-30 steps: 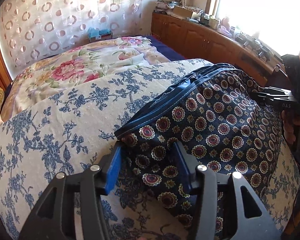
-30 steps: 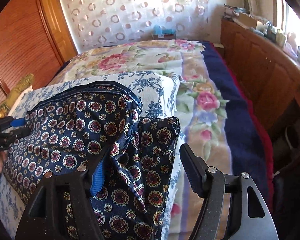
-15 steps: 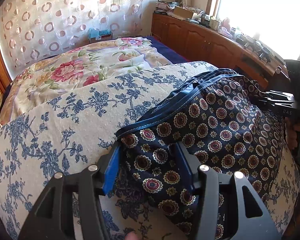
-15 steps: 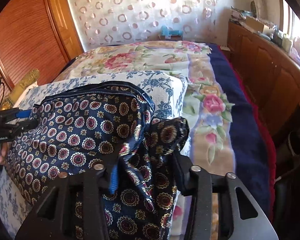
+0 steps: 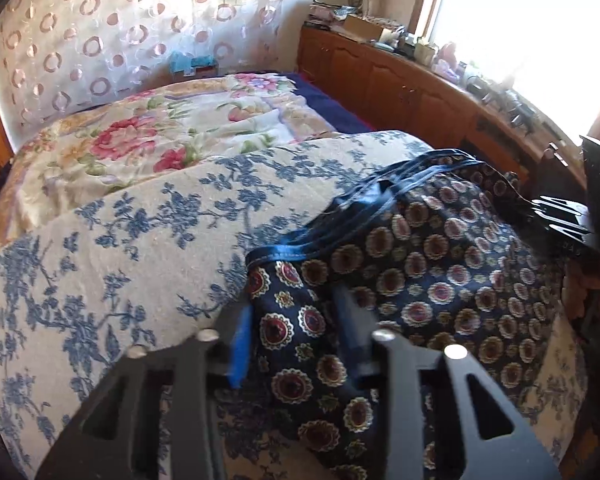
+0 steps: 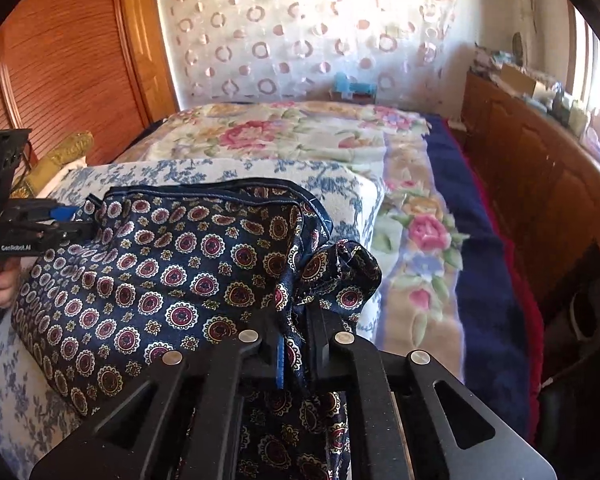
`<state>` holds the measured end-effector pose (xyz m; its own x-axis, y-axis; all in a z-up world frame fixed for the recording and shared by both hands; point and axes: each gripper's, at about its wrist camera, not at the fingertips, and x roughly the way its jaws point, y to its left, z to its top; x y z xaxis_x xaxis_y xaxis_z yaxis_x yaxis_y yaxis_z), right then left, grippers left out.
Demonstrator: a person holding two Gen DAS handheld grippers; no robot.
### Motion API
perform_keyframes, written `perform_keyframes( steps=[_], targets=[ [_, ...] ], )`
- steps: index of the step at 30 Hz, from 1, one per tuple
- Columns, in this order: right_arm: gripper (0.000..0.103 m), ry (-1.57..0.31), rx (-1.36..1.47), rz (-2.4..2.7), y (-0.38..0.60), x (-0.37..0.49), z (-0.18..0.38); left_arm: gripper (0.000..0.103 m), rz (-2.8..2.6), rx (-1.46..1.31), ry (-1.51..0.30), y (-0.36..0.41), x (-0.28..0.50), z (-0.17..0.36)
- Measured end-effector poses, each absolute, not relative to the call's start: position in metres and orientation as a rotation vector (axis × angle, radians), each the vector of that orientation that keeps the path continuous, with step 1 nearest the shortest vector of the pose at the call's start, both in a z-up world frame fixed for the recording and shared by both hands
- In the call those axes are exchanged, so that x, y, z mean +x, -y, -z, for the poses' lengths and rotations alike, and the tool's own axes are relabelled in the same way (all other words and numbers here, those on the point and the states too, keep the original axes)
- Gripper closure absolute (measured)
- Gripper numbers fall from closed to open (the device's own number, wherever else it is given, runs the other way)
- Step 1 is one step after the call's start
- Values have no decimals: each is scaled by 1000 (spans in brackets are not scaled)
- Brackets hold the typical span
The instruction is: Fold small clothes
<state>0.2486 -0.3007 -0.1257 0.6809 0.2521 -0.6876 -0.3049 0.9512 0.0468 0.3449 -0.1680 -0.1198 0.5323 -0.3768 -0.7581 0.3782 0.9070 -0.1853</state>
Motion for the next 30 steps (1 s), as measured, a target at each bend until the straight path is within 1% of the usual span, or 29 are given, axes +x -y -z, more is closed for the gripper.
perform_keyframes(
  steps=[1,4,15,24,30],
  targets=[
    [99,-748,-81,-309,300,247,124,92,479,-30,-907,167,344,120],
    [99,-701,-88,-299,299,241,115,97,503,-36,-867,169,334,114],
    [100,-526,-170,-301,272,214,70,99,513,-38,-688,159,288,57],
    [100,-468,-198,-329,245,200,47,99,473,-46,-587,124,247,15],
    [100,-435,-204,-372,219,195,33,99,416,-42,-556,96,222,0]
  ],
)
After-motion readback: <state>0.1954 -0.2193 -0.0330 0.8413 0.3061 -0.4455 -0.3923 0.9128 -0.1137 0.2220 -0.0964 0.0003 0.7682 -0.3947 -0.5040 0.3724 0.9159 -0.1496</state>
